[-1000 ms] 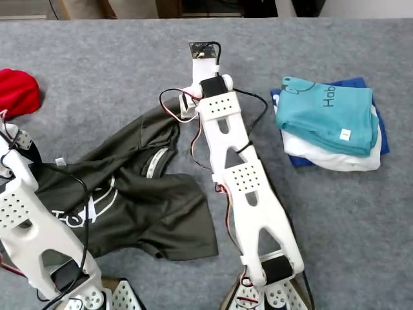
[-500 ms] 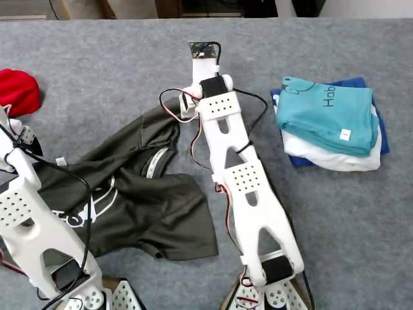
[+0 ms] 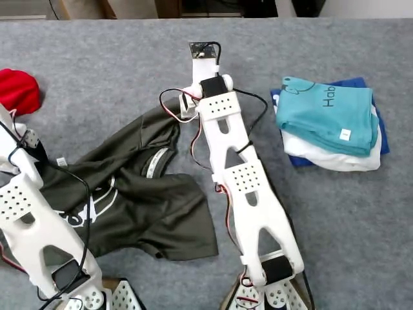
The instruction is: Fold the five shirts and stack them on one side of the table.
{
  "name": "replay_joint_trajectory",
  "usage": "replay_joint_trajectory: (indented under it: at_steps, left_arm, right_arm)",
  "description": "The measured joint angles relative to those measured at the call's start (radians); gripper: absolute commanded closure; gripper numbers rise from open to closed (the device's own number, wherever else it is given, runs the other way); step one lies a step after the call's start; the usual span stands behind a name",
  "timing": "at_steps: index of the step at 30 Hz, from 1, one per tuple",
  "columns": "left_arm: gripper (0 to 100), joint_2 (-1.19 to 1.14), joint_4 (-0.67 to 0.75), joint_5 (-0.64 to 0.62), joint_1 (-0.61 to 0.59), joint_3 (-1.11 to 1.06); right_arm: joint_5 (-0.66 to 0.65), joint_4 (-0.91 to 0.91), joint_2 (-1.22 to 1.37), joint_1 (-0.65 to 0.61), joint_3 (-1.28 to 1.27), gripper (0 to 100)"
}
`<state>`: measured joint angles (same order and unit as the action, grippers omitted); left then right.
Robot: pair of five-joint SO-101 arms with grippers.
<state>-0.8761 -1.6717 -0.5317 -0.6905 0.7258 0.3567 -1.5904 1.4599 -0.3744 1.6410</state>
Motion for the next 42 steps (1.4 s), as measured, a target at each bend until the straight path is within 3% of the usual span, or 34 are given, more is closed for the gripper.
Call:
replay_joint_trajectory:
  at_steps: [6, 18, 26, 36, 42]
  left_arm:
    - [97, -0.021, 0.002, -0.002, -0.002, 0.064]
    - [98, -0.021, 0.005, 0.005, -0.005, 0.081]
    - [98, -0.008, -0.075, 0.061, -0.005, 0.272]
    - [98, 0.419, -0.075, 0.273, 0.009, 0.189]
    - [98, 0.749, -0.077, 0.345, 0.014, -0.005]
  right_arm:
    - [0.000, 0.000, 0.000, 0.000, 0.000, 99.6]
    - [0.000, 0.000, 0.000, 0.000, 0.000, 99.6]
    - [0.000, 0.000, 0.000, 0.000, 0.000, 99.6]
    - [0.071, 0.028, -0.048, 0.023, -0.003, 99.6]
    - [0.077, 0.012, -0.456, 0.089, -0.003, 99.6]
